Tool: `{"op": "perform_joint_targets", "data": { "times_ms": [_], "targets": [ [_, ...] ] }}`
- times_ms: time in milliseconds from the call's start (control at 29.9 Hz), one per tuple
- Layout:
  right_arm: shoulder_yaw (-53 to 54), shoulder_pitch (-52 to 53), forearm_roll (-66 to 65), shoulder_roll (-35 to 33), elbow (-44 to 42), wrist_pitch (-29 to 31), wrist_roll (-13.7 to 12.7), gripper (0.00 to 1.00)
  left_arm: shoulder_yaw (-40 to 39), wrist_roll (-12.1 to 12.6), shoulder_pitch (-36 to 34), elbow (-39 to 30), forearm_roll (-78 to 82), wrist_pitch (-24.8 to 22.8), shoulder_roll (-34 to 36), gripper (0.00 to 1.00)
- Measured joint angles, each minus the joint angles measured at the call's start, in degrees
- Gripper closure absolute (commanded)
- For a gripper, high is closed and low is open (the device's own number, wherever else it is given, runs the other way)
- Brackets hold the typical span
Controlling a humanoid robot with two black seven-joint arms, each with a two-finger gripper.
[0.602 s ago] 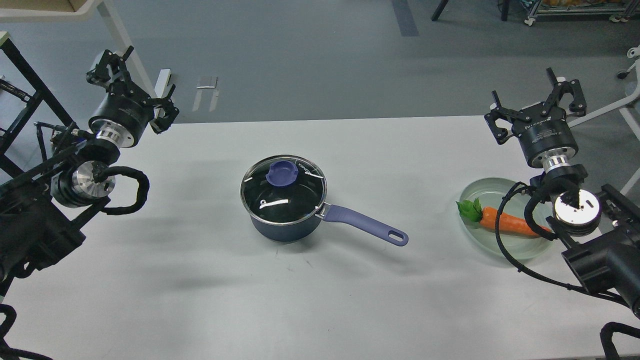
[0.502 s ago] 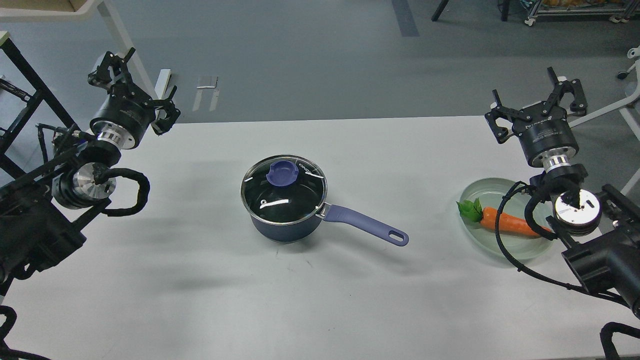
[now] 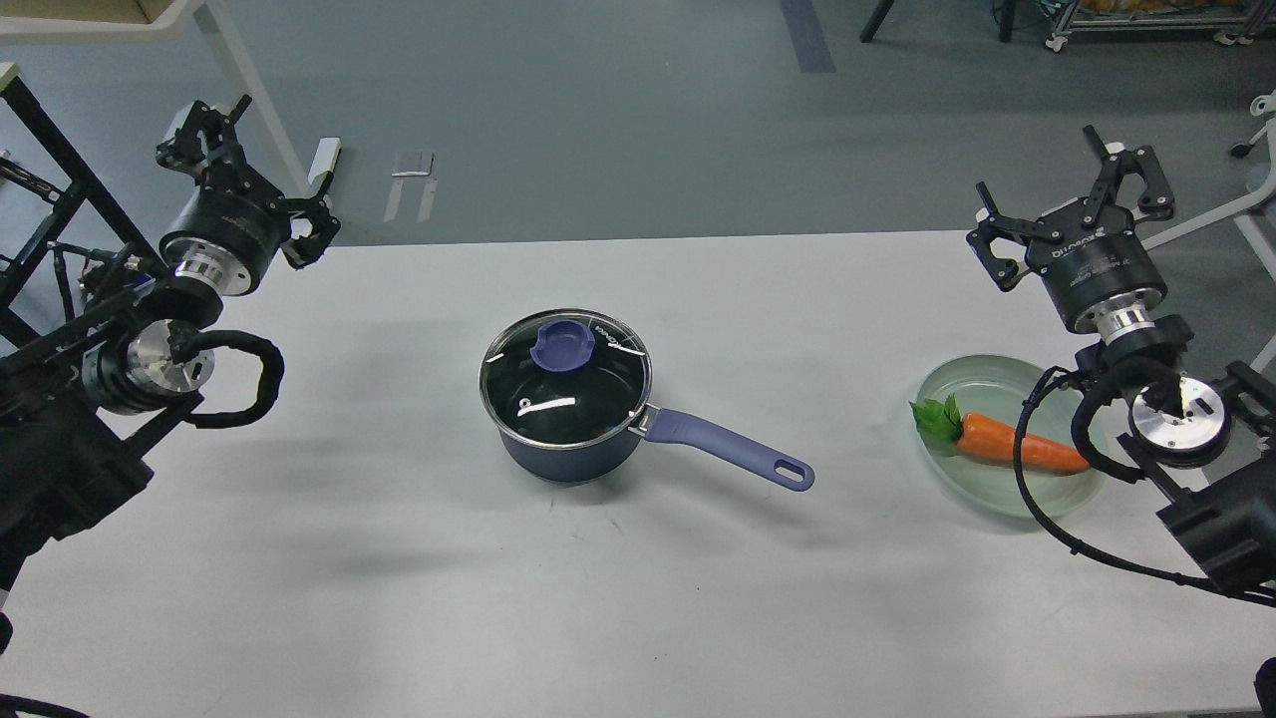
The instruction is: Open pot lid
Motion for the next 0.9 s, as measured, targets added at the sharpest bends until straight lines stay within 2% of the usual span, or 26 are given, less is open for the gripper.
{"op": "perform_joint_targets", "data": {
  "times_ms": [167, 301, 435, 535, 702, 903],
  "targets": [
    [-6.7, 4.5, -4.1, -5.5, 1.3, 0.2, 0.3, 0.0, 0.2, 0.1, -0.4, 0.0, 0.1, -1.9, 0.5, 0.01],
    [-10.3, 7.6, -9.2, -10.8, 5.8, -0.1, 0.4, 0.0, 0.6, 0.4, -0.4, 0.0, 0.1, -2.1, 0.4, 0.01],
    [-15.2, 11.4, -15.7, -15.7, 11.2, -2.5, 0.3, 0.0, 0.2, 3.4, -0.2, -0.1, 0.0, -2.3, 0.8, 0.0],
    [-21.1, 16.9, -22.6, -18.5, 15.4, -5.4, 0.3, 0.0, -0.2, 4.5, -0.1, -0.1, -0.1, -2.6, 1.5, 0.0],
    [-36.9, 30.8, -33.2, -20.7, 20.4, -11.8, 0.4, 0.0, 0.3, 5.0, -0.1, -2.8, 0.0, -3.7, 3.7, 0.01],
    [-57.5, 47.4, -46.1, -18.1, 24.3, -13.7, 0.6, 0.0, 0.6, 5.3, -0.1, -4.4, 0.2, -4.0, 4.8, 0.0]
  ]
}}
